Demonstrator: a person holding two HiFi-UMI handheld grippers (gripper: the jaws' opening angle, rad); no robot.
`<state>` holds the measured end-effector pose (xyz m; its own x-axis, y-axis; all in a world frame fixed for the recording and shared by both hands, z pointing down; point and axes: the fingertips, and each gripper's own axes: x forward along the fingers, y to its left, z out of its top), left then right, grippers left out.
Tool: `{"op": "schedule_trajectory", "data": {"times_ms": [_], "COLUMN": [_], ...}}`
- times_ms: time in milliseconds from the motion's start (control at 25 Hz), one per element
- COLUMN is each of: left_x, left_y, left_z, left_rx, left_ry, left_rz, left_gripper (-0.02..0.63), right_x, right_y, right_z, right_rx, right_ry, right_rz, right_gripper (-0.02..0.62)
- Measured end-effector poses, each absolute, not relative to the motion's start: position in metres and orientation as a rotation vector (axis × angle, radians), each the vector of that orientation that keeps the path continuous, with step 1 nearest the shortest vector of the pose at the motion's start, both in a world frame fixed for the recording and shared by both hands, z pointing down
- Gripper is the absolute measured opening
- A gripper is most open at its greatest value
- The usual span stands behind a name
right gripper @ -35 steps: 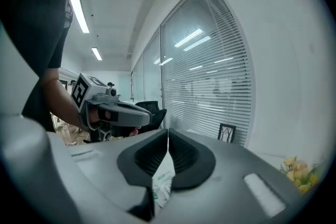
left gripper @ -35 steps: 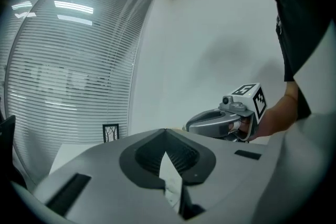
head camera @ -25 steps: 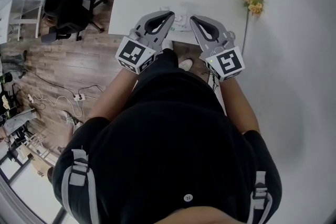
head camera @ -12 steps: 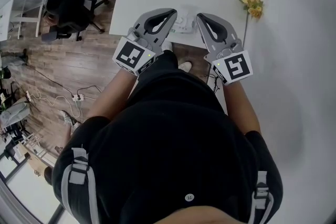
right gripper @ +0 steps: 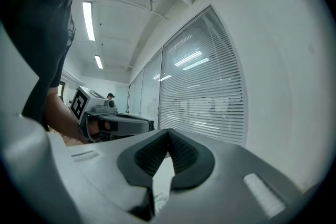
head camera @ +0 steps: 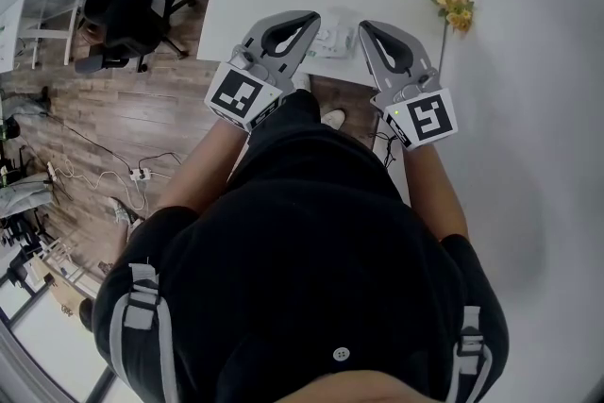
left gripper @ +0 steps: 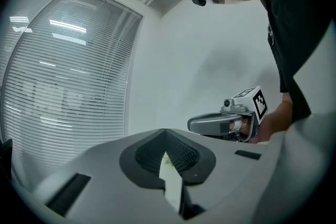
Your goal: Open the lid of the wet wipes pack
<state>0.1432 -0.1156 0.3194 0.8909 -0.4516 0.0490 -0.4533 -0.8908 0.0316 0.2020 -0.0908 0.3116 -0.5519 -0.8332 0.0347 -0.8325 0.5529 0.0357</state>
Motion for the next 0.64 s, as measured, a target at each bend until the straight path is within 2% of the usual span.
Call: {"op": "schedule_trajectory", "data": {"times_ms": [640], "left_x": [0.1439], "left_y": [-0.1162], "left_z": [0.3233], "left_rx": [3.015], "left_ry": [-0.721], "left_rz": [0.071], "left_gripper": [0.008], "right_x": [0.2073], "right_y": [-0.0899], "right_z": [0.315], "right_rx": [1.49], "right_ry": [-2.714], "right_rz": [-0.022], "right_gripper": [0.009]}}
